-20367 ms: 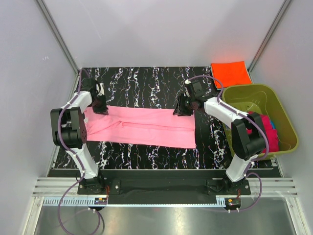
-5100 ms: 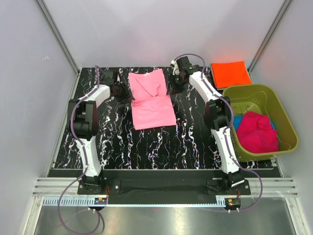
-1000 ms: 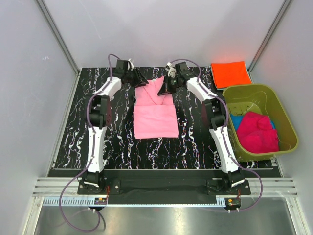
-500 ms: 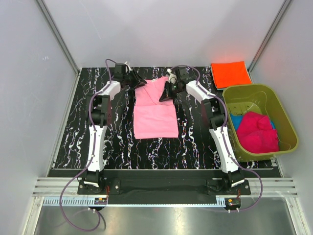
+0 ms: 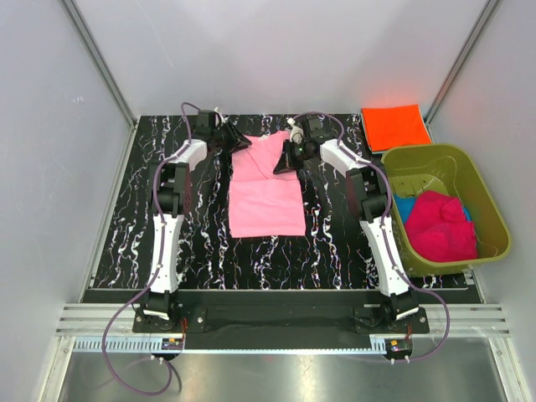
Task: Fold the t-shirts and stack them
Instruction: Fold the tshirt
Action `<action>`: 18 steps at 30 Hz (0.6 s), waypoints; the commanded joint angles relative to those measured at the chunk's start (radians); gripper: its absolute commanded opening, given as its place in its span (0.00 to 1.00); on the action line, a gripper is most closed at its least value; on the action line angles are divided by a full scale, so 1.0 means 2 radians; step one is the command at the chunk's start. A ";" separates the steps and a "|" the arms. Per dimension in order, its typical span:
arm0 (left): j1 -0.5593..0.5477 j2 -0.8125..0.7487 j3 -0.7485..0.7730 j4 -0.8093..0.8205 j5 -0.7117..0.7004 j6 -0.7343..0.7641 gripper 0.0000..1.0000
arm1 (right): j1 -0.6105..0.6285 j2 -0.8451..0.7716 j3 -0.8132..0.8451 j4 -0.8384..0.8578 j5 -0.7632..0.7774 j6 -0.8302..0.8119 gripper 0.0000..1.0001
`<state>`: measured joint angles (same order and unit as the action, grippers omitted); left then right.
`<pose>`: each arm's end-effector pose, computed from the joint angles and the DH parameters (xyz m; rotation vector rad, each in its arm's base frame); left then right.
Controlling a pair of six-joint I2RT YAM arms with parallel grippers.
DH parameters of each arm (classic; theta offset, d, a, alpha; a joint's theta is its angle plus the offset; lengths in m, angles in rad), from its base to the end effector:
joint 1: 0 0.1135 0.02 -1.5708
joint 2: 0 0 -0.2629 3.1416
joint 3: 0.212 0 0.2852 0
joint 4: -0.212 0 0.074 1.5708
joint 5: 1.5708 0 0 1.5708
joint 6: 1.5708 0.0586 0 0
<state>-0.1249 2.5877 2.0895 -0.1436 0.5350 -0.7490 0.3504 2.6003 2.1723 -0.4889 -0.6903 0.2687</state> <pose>0.6083 -0.1065 0.0968 -0.4053 2.2845 -1.0582 0.5473 0.2398 0.0932 -0.4073 2.4897 1.1163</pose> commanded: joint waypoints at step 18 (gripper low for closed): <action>0.003 0.018 0.017 0.011 -0.004 0.012 0.37 | 0.003 0.052 0.159 -0.023 -0.054 0.038 0.00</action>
<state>-0.1249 2.5896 2.0930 -0.1387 0.5377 -0.7479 0.3492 2.6648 2.4336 -0.5358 -0.7319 0.3271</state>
